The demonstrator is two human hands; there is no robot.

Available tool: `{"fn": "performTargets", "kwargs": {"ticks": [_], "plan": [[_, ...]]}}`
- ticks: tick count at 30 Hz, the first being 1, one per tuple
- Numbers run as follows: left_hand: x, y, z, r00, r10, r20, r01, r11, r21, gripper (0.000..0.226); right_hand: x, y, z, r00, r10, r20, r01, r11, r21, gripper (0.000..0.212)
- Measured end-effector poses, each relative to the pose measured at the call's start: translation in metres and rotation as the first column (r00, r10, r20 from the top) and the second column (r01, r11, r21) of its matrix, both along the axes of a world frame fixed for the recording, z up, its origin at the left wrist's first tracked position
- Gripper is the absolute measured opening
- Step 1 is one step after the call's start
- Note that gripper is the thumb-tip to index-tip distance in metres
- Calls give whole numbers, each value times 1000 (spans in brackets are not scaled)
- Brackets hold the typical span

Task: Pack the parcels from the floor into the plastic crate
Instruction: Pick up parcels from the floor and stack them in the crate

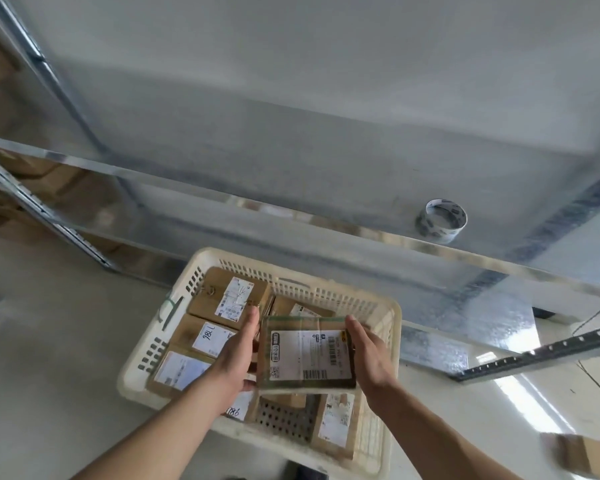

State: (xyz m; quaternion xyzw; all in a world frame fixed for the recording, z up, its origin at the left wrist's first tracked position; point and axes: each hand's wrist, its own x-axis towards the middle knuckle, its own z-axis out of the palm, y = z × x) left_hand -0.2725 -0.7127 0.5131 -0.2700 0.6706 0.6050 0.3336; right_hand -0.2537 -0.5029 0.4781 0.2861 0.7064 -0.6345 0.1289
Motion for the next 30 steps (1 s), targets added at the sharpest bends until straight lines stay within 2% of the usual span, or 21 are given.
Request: {"fn": "performTargets", "kwargs": {"ticks": [3, 7, 11, 13, 17, 22, 26, 30], "plan": [[-8, 1, -17, 999, 26, 24, -27, 999, 19, 61, -2, 0, -18, 999, -8, 44, 8, 1000, -11, 42], [-12, -1, -46, 994, -11, 106, 12, 1000, -8, 62, 5, -5, -43, 994, -34, 108, 38, 999, -39, 47], [-19, -5, -74, 984, -65, 164, 68, 998, -12, 82, 7, -15, -67, 986, -55, 158, 58, 998, -13, 55], [-22, -8, -86, 982, -61, 178, 65, 998, -15, 75, 8, -22, -81, 982, -72, 174, 74, 997, -6, 66], [-29, -16, -112, 971, -75, 225, 81, 997, -17, 64, 7, -37, -108, 967, -130, 219, 136, 991, -15, 72], [-46, -29, -157, 972, -83, 220, 92, 995, -31, 66, -2, -53, -151, 954, -155, 257, 161, 987, -2, 75], [-68, -34, -200, 973, -142, 180, 157, 985, -67, 96, -20, -60, -184, 956, -147, 252, 149, 989, 10, 55], [-89, -33, -235, 982, -111, 152, 122, 990, -68, 93, -44, -59, -217, 956, -160, 247, 164, 986, 5, 50]]}}
